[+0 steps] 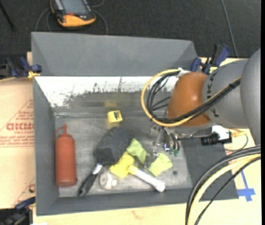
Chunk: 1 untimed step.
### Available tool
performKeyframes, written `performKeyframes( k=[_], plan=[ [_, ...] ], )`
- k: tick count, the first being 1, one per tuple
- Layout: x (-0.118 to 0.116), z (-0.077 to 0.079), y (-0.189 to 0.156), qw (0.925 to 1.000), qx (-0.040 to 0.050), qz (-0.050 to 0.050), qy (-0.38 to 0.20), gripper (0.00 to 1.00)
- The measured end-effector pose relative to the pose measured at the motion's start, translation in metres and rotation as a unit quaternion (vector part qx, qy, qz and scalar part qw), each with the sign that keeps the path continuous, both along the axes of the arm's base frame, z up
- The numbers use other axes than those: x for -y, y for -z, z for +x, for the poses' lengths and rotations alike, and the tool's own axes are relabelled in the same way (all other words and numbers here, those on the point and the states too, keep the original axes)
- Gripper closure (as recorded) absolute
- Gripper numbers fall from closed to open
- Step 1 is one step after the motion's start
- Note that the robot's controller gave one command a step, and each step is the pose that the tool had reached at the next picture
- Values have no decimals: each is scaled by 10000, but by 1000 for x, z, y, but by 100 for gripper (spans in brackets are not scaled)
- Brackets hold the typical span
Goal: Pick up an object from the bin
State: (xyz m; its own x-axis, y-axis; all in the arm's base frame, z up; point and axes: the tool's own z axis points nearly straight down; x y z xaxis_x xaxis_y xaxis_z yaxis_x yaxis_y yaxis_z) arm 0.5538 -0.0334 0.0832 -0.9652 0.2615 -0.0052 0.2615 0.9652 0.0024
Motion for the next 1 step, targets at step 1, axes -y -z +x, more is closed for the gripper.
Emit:
performKeyframes(
  k=[1],
  plan=[
    [-11,-7,9,10000,26,-15,52,100]
  ],
)
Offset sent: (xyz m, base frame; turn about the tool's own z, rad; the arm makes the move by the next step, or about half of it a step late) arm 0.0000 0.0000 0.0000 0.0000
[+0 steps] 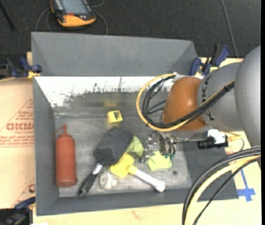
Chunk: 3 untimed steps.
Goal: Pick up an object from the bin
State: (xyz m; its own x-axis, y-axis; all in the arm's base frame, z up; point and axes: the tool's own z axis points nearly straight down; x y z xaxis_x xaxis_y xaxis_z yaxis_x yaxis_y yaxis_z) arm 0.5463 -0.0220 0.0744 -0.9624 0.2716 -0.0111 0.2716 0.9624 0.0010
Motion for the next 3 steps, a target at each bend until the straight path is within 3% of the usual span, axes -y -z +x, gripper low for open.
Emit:
performKeyframes(
  k=[2,3],
  plan=[
    [0,0,-2,10000,-5,0,-4,100],
    [0,-3,-12,10000,-60,8,-9,100]
  ],
)
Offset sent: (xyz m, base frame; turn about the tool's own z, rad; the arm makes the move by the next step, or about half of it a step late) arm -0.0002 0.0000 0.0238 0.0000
